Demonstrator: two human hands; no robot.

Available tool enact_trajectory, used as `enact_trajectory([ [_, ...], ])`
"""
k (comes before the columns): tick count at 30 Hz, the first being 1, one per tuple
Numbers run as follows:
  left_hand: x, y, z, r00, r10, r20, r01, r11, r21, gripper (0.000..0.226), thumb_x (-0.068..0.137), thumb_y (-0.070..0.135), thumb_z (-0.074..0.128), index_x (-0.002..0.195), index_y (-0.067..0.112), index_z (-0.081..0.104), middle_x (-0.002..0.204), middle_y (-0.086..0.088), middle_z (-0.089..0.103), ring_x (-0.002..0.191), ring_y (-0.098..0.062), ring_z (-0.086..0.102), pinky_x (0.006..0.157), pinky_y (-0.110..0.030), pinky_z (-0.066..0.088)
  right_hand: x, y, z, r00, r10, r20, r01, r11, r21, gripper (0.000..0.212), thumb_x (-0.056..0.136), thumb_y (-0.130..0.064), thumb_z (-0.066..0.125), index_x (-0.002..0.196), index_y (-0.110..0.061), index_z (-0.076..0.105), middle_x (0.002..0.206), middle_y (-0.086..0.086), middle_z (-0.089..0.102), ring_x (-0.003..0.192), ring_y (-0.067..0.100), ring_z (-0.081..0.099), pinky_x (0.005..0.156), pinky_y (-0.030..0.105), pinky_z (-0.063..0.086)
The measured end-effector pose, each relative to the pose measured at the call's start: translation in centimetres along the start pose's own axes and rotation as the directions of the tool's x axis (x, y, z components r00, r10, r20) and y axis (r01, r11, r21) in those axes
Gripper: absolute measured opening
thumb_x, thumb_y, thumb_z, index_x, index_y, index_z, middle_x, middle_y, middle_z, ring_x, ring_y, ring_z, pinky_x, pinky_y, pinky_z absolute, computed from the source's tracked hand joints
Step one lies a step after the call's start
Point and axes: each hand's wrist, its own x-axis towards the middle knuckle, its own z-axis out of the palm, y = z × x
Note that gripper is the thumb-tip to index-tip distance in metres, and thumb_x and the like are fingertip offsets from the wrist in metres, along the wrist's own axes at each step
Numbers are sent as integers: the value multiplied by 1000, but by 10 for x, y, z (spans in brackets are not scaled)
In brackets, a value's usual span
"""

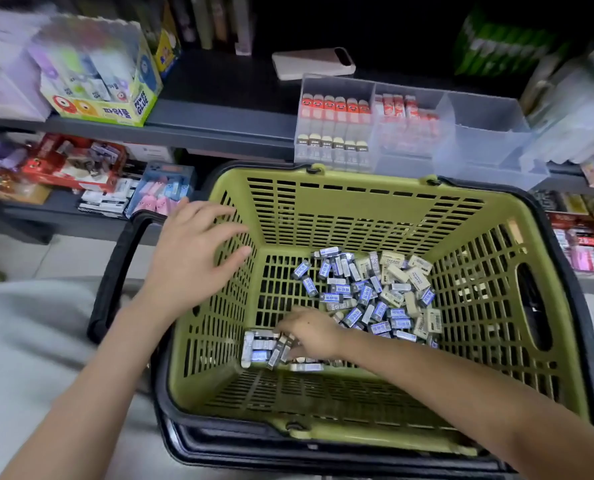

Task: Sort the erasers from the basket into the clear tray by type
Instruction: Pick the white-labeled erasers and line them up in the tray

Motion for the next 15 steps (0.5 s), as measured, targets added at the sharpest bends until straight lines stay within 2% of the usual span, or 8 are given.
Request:
enact_trajectory([
  [1,0,0,0,1000,0,-2,0,1000,-3,48,84,46,47,103,11,73,116,-12,66,111,-35,57,99,-59,37,3,1,2,1000,2,12,-2,1000,-4,60,81,-39,67,130,-11,48,109,11,61,106,25,47,76,30,37],
  [3,0,-1,2,1000,6,-1,-6,1000,-5,47,84,45,47,102,10,73,115,-11,66,111,-35,56,99,-57,39,5,4,5,1000,2,20,-1,1000,-15,61,80,-41,67,130,-13,46,105,10,62,105,24,46,76,29,39],
  [6,1,-2,3,1000,6,8,-6,1000,-12,46,83,44,48,101,10,74,113,-12,67,109,-35,56,97,-52,41,1,9,8,998,-59,33,60,998,-18,56,81,-38,67,129,-23,43,112,5,60,104,21,42,78,34,43],
  [9,1,-3,4,1000,3,5,-3,1000,-20,45,83,43,49,100,11,74,112,-11,67,108,-35,56,94,-51,43,0,13,9,987,-153,50,156,986,-51,42,83,-38,63,122,-27,51,114,-1,59,98,20,39,75,36,44],
  [12,1,-3,5,1000,4,-7,-4,1000,-26,42,83,42,51,99,11,75,112,-11,67,108,-36,57,95,-56,42,4,14,9,992,-110,62,112,994,-15,39,82,-38,64,118,-24,55,108,-2,60,99,19,40,79,38,44],
  [15,0,0,5,997,10,-74,-11,1000,-14,26,81,30,66,96,11,75,111,-12,67,107,-35,58,100,-62,36,5,14,6,998,-57,3,56,997,58,39,80,-34,69,114,-20,59,105,-2,61,96,16,43,81,33,42],
])
